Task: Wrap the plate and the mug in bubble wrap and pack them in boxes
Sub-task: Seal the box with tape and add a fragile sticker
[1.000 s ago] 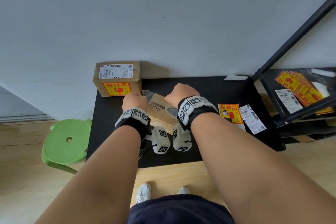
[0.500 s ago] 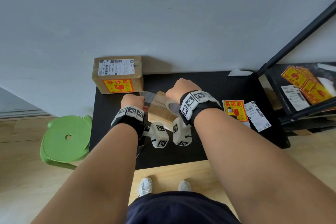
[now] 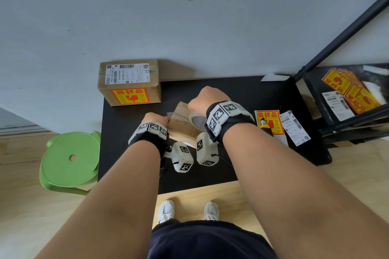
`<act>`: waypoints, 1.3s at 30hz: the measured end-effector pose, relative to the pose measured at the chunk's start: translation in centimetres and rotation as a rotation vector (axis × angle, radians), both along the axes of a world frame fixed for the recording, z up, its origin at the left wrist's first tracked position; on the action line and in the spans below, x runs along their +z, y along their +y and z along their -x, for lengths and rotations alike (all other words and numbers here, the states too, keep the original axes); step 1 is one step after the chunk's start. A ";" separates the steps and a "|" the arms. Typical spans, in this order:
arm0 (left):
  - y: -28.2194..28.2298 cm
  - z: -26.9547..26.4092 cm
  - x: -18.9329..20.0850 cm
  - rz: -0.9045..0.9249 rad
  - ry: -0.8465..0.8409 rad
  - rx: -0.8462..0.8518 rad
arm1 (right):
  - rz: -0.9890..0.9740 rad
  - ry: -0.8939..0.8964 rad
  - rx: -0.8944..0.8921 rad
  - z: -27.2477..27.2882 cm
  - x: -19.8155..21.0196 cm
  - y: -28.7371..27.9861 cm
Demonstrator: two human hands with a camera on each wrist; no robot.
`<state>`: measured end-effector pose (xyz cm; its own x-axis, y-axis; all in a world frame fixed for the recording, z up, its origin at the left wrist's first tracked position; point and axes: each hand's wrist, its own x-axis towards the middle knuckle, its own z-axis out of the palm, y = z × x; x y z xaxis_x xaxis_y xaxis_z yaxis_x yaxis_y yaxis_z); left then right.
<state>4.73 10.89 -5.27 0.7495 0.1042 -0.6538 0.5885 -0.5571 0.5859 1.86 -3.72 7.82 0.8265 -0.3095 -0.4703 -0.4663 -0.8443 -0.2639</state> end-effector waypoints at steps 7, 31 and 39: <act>-0.8 0.2 3.5 -0.201 -0.177 -0.091 | -0.015 0.003 0.004 0.1 -0.1 -0.1; -2.9 6.1 5.8 -0.319 -0.354 -0.563 | -0.443 -0.097 -0.165 3.2 0.0 -3.5; -4.2 6.0 5.7 -0.421 -0.254 -0.552 | -0.112 0.021 -0.015 5.2 -0.1 -6.4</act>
<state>-1.30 6.73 0.42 0.8883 -0.1274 -0.4412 0.0327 -0.9407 0.3377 -3.35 -10.16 7.76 0.8115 -0.2665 -0.5201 -0.4855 -0.8027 -0.3464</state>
